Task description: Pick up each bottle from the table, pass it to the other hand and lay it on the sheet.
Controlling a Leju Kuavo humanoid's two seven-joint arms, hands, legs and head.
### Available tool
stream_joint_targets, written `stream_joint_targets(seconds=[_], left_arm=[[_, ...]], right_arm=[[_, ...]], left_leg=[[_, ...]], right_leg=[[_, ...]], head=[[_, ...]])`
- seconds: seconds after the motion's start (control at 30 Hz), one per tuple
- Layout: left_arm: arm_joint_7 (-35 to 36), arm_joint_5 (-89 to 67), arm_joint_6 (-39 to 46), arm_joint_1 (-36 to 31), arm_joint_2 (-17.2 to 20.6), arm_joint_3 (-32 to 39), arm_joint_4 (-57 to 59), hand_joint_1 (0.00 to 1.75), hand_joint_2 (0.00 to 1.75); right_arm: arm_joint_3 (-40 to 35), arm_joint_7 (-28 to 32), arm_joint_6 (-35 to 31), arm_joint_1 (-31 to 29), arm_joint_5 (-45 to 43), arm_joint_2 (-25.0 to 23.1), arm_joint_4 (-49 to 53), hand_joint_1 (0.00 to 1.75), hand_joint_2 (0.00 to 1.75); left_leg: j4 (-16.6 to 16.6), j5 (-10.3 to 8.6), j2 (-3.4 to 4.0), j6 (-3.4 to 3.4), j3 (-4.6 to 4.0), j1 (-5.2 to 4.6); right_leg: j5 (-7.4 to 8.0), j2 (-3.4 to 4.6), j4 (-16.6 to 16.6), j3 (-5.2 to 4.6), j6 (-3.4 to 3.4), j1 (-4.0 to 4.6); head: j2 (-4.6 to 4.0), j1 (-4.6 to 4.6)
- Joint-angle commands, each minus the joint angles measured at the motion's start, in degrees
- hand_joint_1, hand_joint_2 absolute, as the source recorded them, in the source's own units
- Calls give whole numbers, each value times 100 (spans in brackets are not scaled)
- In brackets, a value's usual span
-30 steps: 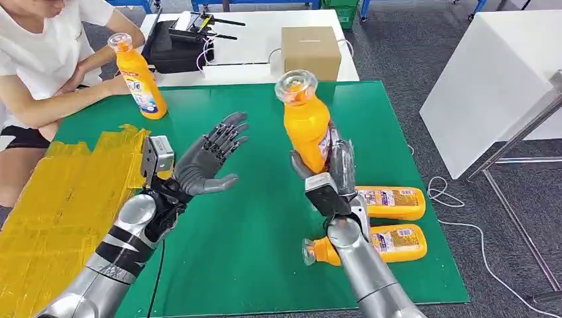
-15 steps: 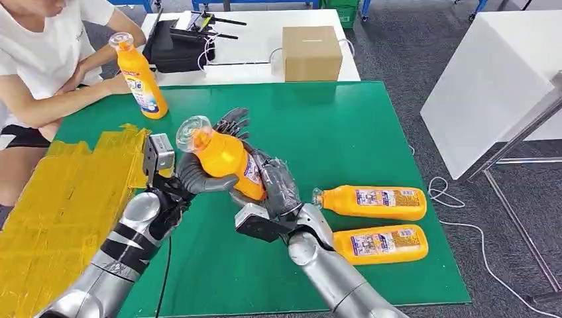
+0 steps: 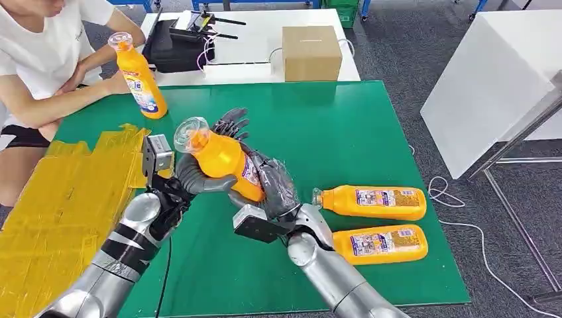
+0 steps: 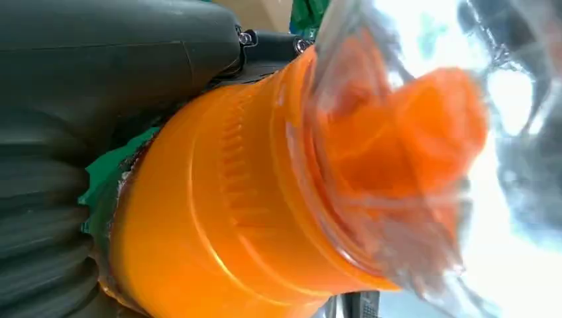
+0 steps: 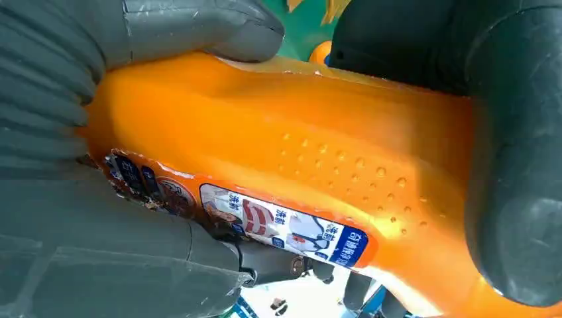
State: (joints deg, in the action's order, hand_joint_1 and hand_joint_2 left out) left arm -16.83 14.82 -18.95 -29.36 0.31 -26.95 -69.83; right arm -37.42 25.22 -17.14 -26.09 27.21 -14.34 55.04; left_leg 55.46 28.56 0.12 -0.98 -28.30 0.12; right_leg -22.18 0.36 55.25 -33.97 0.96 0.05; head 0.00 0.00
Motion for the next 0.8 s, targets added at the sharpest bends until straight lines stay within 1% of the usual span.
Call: stream_joint_targets(seconds=[0.03, 0.07, 0.33, 0.37, 0.43, 0.47, 0.53, 0.57, 0.63, 0.67, 0.8], left_arm=[[65, 10, 98, -418, -130, -39, 611, 0, 175], [19, 14, 371, -333, -244, 150, 602, 175, 175], [-3, 59, 509, -235, -280, 299, 526, 175, 175], [-3, 59, 509, -235, -280, 299, 526, 175, 175], [-14, 86, 553, -219, -289, 349, 502, 175, 175], [-15, 87, 589, -213, -297, 370, 491, 175, 175], [-16, 87, 633, -220, -305, 389, 496, 175, 175], [-16, 83, 648, -223, -306, 391, 499, 175, 175], [-21, 88, 680, -221, -313, 410, 494, 175, 175], [-35, 80, 795, -206, -318, 454, 470, 175, 175], [-80, -44, 1256, -71, -210, 660, 288, 175, 175]], right_arm=[[-808, 109, 2, -131, 157, 79, -195, 175, 175], [-859, -1, -87, -121, 68, 125, -176, 175, 175], [-811, -1, -131, -75, -48, 146, -174, 175, 175], [-811, -1, -131, -75, -48, 146, -174, 175, 175], [-766, -11, -159, -67, -97, 156, -171, 175, 175], [-744, -10, -150, -63, -145, 155, -166, 175, 175], [-677, -5, -141, -45, -249, 154, -144, 175, 175], [-643, -2, -154, -31, -288, 155, -118, 175, 175], [-582, 23, -206, 7, -347, 153, -54, 175, 175], [-518, 61, -310, 71, -393, 158, 53, 0, 175], [-317, 198, -419, 535, -763, 394, 1039, 0, 175]], left_leg=[[-1, 7, -7, 5, 16, 8], [-1, 4, -9, 4, 12, 6], [-3, 6, -5, 3, 15, 7], [-3, 15, -7, 6, 36, 14], [-4, 3, -4, 3, 12, 6], [-5, 7, -5, 5, 22, 8], [-3, 2, -3, 3, 7, 4], [-4, 8, -4, 5, 21, 9], [-3, 3, -6, 3, 10, 6], [-3, 7, -6, 5, 19, 10], [-6, 5, -8, 4, 14, 5]], right_leg=[[-7, -9, -4, 19, 1, 8], [-5, -10, -3, 16, 2, 7], [-6, -6, -5, 18, 3, 7], [-14, -10, -7, 41, 5, 13], [-3, -5, -6, 15, 2, 5], [-7, -7, -6, 26, 3, 8], [-2, -4, -4, 10, 2, 3], [-7, -5, -6, 25, 2, 8], [-3, -7, -5, 14, 2, 5], [-6, -8, -6, 23, 2, 9], [-6, -9, -6, 17, 2, 5]], head=[[0, 0], [0, 0], [0, 0], [0, 0], [0, 0], [0, 0], [0, 2], [0, 0], [0, 0], [0, 0], [0, 0]])
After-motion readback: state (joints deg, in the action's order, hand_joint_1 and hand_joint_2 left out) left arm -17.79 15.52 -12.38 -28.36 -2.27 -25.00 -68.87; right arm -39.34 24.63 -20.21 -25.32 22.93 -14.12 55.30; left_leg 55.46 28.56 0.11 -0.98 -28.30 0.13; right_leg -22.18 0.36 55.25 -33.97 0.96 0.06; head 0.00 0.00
